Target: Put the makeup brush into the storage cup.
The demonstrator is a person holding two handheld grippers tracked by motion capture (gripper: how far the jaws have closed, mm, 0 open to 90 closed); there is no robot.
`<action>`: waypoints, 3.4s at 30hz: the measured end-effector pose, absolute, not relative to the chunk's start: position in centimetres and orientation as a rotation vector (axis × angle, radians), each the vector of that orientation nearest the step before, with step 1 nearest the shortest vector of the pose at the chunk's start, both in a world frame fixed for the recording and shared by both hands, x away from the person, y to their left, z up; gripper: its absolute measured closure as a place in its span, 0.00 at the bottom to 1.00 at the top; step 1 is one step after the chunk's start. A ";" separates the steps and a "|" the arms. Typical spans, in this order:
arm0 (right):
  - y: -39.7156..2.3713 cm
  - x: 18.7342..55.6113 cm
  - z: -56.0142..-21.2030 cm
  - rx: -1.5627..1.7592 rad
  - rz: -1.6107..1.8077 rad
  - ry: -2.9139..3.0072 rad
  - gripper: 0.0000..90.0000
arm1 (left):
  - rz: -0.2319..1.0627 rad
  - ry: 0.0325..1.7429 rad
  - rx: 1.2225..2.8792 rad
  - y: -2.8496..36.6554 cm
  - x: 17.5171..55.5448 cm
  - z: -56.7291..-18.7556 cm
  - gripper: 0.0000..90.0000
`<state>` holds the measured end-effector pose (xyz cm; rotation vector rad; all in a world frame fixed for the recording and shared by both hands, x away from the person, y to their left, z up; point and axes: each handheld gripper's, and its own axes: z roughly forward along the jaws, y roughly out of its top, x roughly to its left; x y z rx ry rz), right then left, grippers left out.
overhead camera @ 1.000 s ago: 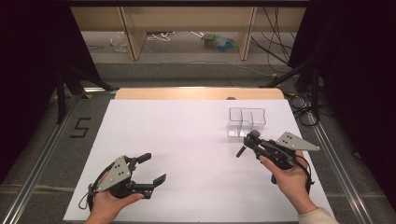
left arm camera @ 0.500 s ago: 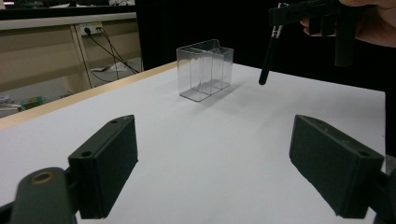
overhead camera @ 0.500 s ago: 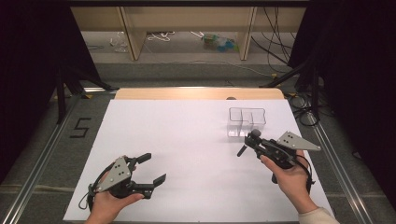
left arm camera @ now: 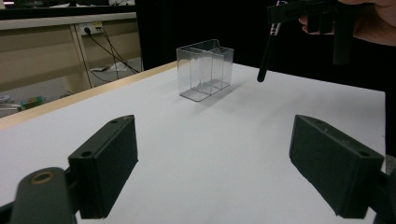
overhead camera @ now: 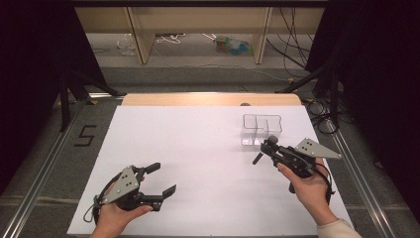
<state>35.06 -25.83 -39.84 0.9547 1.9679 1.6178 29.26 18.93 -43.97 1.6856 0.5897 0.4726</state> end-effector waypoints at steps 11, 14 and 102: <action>-26.2 35.3 -39.7 0.968 1.612 1.937 0.87 | 0.458 0.619 1.668 18.8 29.1 -44.0 0.17; -26.2 35.5 -39.8 0.981 1.611 1.945 0.87 | 0.459 0.617 1.670 18.8 29.1 -43.9 0.17; -27.5 38.3 -38.2 1.033 1.576 1.846 0.87 | 0.464 0.605 1.675 18.8 29.2 -44.0 0.17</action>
